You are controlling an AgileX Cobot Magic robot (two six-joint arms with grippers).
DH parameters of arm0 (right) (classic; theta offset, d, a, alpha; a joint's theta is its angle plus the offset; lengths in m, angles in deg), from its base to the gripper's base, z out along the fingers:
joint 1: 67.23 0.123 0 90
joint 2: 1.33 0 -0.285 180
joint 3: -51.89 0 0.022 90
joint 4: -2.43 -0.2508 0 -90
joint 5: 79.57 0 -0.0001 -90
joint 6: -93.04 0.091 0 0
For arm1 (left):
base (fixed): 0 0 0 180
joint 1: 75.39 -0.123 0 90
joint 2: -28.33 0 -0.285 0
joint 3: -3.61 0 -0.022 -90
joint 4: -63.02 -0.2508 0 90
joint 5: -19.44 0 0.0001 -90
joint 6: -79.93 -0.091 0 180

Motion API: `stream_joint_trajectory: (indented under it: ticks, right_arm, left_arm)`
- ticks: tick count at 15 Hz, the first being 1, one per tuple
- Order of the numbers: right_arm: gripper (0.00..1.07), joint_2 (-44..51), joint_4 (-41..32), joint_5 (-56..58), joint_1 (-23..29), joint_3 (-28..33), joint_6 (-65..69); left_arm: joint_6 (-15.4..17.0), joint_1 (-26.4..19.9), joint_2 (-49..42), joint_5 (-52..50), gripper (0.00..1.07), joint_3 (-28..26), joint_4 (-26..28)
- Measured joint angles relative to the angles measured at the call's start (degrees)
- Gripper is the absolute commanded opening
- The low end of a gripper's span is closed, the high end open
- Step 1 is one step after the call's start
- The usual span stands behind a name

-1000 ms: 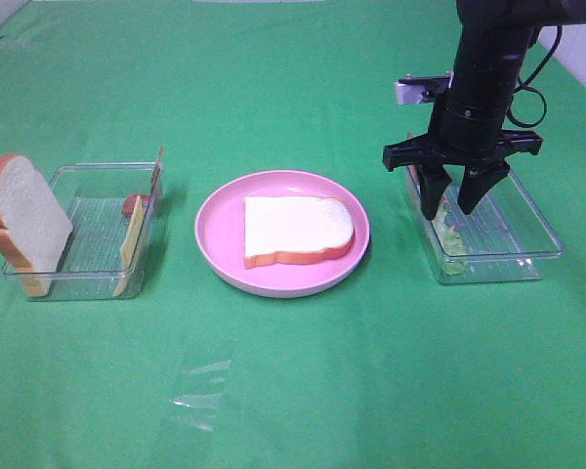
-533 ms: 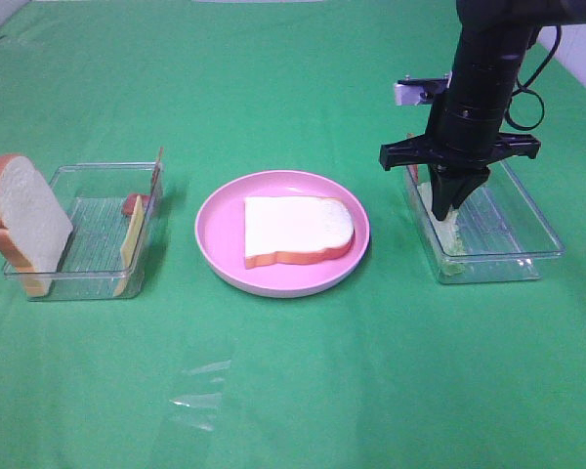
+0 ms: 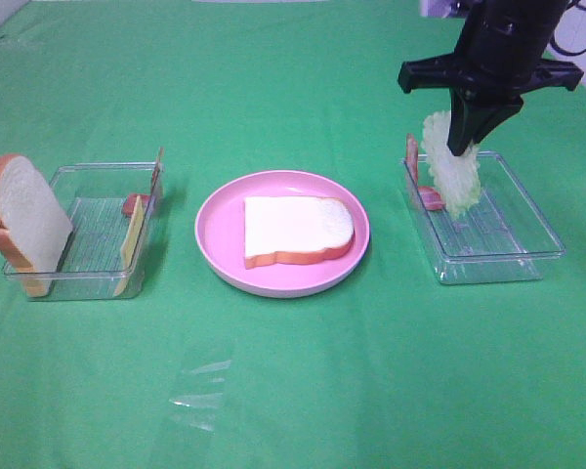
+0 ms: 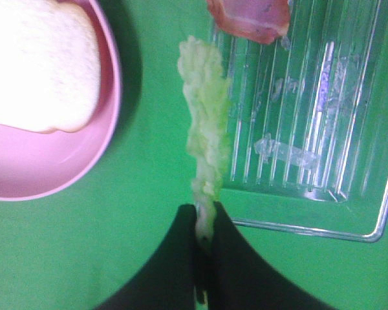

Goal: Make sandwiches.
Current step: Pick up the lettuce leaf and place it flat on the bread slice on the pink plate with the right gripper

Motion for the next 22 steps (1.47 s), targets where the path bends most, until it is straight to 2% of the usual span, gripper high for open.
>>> stream_joint_trajectory:
  ticks: [2, 4, 5, 8, 10, 12, 16, 22]
  right_arm:
    - [0.00, 2.18, -5.61, -1.55, 0.00, 0.00, -2.69]
    - [0.00, 2.18, -18.11, -3.78, 0.00, 0.00, -8.71]
    - [0.00, 2.01, -21.08, -4.24, 0.00, 0.00, -10.20]
    - [0.00, -0.40, -43.54, -6.19, 0.69, 0.00, -21.83]
    - [0.00, -3.44, -50.36, -8.25, 3.38, 0.00, -25.78]
    - [0.00, -9.45, -51.80, -10.37, 8.54, 0.00, -26.87]
    - [0.00, -15.53, -51.68, -13.46, 10.77, 0.00, -26.87]
    - [0.00, -17.07, -37.47, -19.31, 10.71, 0.00, -23.66]
  left_arm:
    - [0.00, 0.00, 0.00, 0.00, 1.00, 0.00, 0.00]
    - [0.00, 0.00, 0.00, 0.00, 1.00, 0.00, -0.06]
    - [0.00, 0.00, 0.00, 0.00, 1.00, 0.00, -0.06]
    - [0.00, 0.00, 0.00, 0.00, 1.00, 0.00, -0.06]
    - [0.00, 0.00, 0.00, 0.00, 1.00, 0.00, -0.06]
    - [0.00, 0.00, 0.00, 0.00, 1.00, 0.00, -0.06]
    - [0.00, 0.00, 0.00, 0.00, 1.00, 0.00, -0.06]
    - [0.00, 0.00, 0.00, 0.00, 1.00, 0.00, -0.06]
